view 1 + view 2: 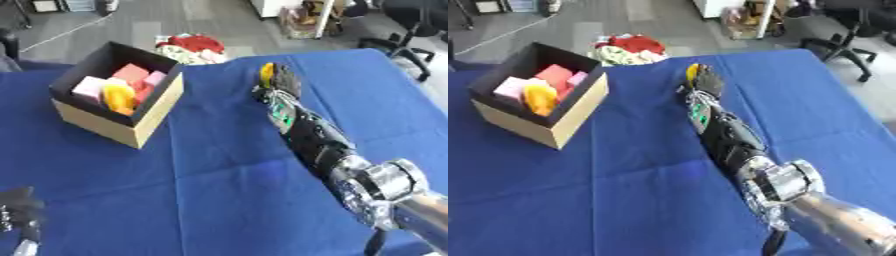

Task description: Pick up objects on the table and place them in the box.

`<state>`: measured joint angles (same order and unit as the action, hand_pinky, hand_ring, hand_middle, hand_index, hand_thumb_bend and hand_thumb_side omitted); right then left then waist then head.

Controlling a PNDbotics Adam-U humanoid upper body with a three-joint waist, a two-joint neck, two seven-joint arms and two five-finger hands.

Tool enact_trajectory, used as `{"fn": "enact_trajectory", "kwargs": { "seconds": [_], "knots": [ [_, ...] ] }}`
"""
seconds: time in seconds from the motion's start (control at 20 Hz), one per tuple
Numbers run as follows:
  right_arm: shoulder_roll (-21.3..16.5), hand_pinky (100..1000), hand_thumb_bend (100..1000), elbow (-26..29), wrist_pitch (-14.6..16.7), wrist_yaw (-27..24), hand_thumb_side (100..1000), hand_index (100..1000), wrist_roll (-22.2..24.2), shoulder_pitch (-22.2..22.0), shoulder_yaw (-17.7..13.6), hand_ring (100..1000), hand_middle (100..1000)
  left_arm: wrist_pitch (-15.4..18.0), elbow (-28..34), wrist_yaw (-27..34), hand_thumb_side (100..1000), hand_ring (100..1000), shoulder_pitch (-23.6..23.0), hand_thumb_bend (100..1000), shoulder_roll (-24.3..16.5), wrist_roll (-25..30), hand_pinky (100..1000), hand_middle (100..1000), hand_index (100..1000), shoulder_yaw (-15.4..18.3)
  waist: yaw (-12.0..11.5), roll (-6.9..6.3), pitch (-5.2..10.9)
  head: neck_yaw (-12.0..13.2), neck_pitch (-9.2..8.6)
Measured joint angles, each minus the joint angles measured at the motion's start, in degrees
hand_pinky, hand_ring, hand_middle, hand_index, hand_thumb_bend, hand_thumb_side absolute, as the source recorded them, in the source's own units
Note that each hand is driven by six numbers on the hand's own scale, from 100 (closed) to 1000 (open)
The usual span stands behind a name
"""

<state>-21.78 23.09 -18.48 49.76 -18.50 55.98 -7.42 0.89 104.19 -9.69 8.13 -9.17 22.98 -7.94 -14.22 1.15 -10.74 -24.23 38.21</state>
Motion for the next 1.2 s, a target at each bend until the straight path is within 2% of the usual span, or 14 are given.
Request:
{"fn": "enact_trajectory", "kwargs": {
  "seconds": [0.05,0.1,0.15,0.2,0.25,0.3,0.45,0.6,0.8,0.95,1.2],
  "knots": [
    [-0.1,850,100,-0.1,0.1,0.1,121,887,0.9,0.0,0.1,764,797,0.0,0.0,0.0,184,641,0.0,100,0.0,0.0,737,662,864,0.0,0.0,0.00,0.00,-0.1,0.00],
    [-0.2,804,100,-0.1,0.1,0.3,100,805,1.6,0.3,0.2,674,668,0.0,0.0,0.0,184,640,0.0,100,0.0,0.0,737,662,864,0.0,0.0,0.00,0.00,-0.1,-0.01],
    [-0.3,799,100,0.0,-0.1,0.7,100,794,1.9,0.5,0.2,664,652,0.0,0.0,0.0,184,640,0.0,100,0.0,0.0,737,662,864,0.0,0.0,0.00,0.00,-0.1,-0.01],
    [-0.4,758,100,0.2,-0.4,1.2,100,708,1.9,0.5,0.2,584,538,0.0,0.0,0.0,185,640,0.0,100,0.0,0.0,737,662,864,0.0,0.0,0.00,0.00,-0.1,-0.01],
    [-0.5,752,100,0.6,-0.9,1.8,100,696,1.7,0.4,0.0,574,524,0.0,0.0,0.0,185,640,0.0,100,0.0,0.0,737,662,864,0.0,0.0,0.00,0.00,-0.1,-0.02],
    [-0.5,719,100,1.0,-1.4,2.4,100,611,1.3,0.3,-0.2,512,445,0.0,0.0,0.0,186,640,0.0,100,0.0,0.0,737,662,864,0.0,0.0,0.00,0.00,-0.1,-0.02],
    [-0.5,679,100,3.6,-3.4,4.6,100,499,-0.7,0.1,-1.5,450,338,0.0,0.0,0.0,185,640,0.0,100,0.0,0.0,737,662,864,0.0,0.0,0.00,0.00,-0.1,-0.03],
    [-0.5,671,100,7.5,-4.1,7.1,100,468,-3.3,0.3,-2.9,431,308,0.0,0.0,0.0,187,640,0.0,100,0.0,0.0,737,662,864,0.0,0.4,0.00,0.00,0.1,-0.03],
    [-0.1,687,100,13.8,-1.7,8.7,100,472,-7.2,1.1,-2.1,437,312,0.0,0.0,0.0,189,640,-0.1,100,0.0,0.0,738,662,864,0.0,0.8,0.02,0.07,0.4,-0.02],
    [1.9,717,100,18.6,0.9,9.1,100,494,-8.6,2.1,1.0,457,330,0.0,0.0,0.0,190,640,-0.1,100,0.0,0.1,738,663,864,0.0,0.4,0.03,0.12,0.3,0.00],
    [8.5,740,100,24.0,5.6,12.0,100,519,-5.6,3.6,8.3,486,354,0.1,0.0,0.0,189,639,-0.1,100,0.0,0.5,739,663,864,-0.4,-1.1,0.05,0.72,-0.5,0.03]
  ]
}}
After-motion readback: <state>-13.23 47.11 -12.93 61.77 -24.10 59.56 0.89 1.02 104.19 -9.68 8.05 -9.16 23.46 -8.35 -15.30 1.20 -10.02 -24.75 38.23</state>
